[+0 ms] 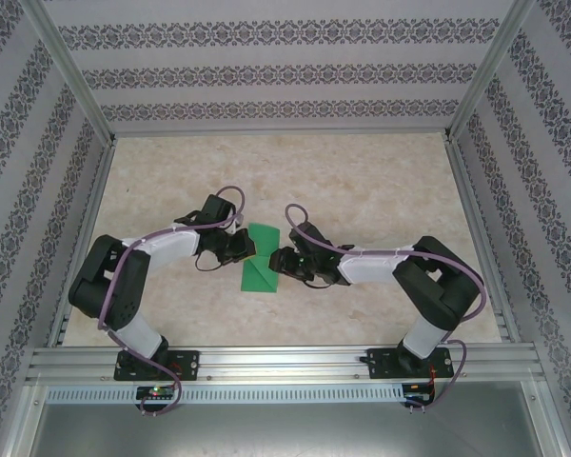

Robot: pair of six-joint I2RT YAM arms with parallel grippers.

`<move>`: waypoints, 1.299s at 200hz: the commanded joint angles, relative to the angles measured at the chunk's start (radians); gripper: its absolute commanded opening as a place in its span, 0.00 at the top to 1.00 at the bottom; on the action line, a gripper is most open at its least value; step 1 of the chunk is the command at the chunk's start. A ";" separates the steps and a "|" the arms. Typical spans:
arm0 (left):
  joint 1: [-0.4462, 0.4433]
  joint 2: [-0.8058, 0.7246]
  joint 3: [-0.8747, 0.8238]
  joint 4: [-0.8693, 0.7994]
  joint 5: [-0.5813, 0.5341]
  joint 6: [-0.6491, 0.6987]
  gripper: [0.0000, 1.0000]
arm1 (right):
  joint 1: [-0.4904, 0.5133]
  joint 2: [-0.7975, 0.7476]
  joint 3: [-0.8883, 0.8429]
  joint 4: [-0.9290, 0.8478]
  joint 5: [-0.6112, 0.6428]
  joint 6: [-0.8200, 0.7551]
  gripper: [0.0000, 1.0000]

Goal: Fold a paper plane with a square sheet of paper (pick it up from the middle)
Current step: Turn over the paper at the center of the table.

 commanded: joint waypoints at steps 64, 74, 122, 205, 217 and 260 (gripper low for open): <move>-0.011 0.071 0.011 -0.017 -0.011 0.040 0.93 | -0.001 0.076 0.067 0.032 -0.029 0.013 0.53; -0.011 0.073 0.010 -0.019 -0.013 0.041 0.93 | -0.001 0.079 0.066 0.036 -0.034 0.013 0.53; -0.011 0.078 0.008 -0.022 -0.018 0.045 0.93 | -0.002 0.082 0.043 0.093 -0.057 0.035 0.57; -0.010 0.070 0.011 -0.028 -0.026 0.052 0.90 | -0.010 0.070 0.014 0.140 -0.066 0.051 0.56; -0.010 0.066 0.012 -0.027 -0.027 0.048 0.90 | -0.012 0.073 0.007 0.154 -0.073 0.045 0.56; -0.010 0.061 0.010 -0.017 -0.022 0.037 0.90 | -0.019 0.109 -0.016 0.264 -0.119 0.041 0.58</move>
